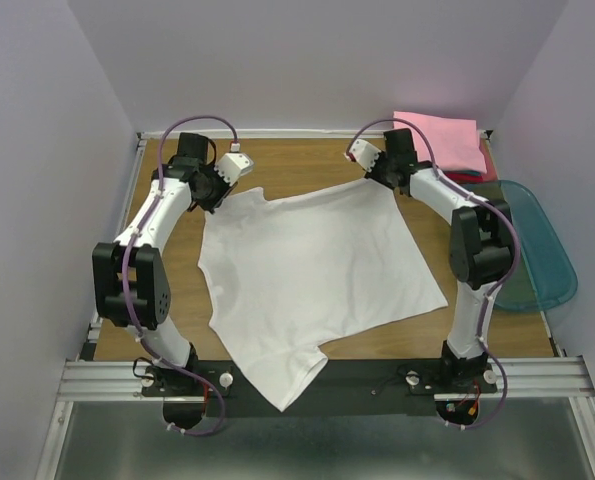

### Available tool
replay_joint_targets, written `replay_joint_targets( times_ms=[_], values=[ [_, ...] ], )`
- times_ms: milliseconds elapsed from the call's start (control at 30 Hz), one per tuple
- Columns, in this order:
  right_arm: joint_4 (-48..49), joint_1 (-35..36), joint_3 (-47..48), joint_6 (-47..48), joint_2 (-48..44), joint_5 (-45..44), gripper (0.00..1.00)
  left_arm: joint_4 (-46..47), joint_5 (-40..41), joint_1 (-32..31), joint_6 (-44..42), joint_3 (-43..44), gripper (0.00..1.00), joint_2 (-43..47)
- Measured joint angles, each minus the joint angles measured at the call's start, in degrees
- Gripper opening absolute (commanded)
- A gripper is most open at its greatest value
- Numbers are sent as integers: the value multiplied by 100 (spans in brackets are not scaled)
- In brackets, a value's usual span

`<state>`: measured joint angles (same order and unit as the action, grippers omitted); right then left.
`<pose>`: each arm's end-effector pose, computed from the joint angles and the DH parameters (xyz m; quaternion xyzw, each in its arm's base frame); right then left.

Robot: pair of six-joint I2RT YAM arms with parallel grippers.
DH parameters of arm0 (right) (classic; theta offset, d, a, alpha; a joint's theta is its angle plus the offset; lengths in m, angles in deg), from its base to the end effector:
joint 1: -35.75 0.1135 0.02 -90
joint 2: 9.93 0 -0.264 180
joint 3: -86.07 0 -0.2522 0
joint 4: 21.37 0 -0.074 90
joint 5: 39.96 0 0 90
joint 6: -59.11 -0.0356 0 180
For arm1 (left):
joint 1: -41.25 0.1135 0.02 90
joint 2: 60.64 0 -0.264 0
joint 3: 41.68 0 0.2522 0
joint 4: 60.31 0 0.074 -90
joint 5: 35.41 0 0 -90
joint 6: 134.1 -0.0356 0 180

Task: Fold and stack the t-shirts
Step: Fold the tshirt

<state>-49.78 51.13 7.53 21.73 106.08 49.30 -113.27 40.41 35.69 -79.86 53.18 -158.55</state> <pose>0.4437 0.1216 0.2127 -0.5106 0.7616 -0.1330 0.3763 0.3663 -0.0444 0.2716 0.3686 0.8753 -0.0384 0.3108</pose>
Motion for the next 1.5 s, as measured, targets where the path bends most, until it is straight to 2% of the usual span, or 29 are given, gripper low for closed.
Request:
replay_joint_targets(
  times_ms=[400, 667, 1133, 1500],
  values=[
    [-7, -275, -404, 282, -450, 557, 1, -603, -160, -697, 214, -901, 0, 942],
    [2, -448, -1008, 656, -809, 813, 1, -1082, -306, -1062, 240, -1453, 0, 1504],
    [-4, -498, -2168, 1263, -1423, 918, 1, -1241, -319, -1134, 105, -2164, 0, 1526],
    [-26, -498, -2393, 1381, -1434, 914, 1, -1241, -350, -1268, 7, -2282, 0, 1355]
  ],
)
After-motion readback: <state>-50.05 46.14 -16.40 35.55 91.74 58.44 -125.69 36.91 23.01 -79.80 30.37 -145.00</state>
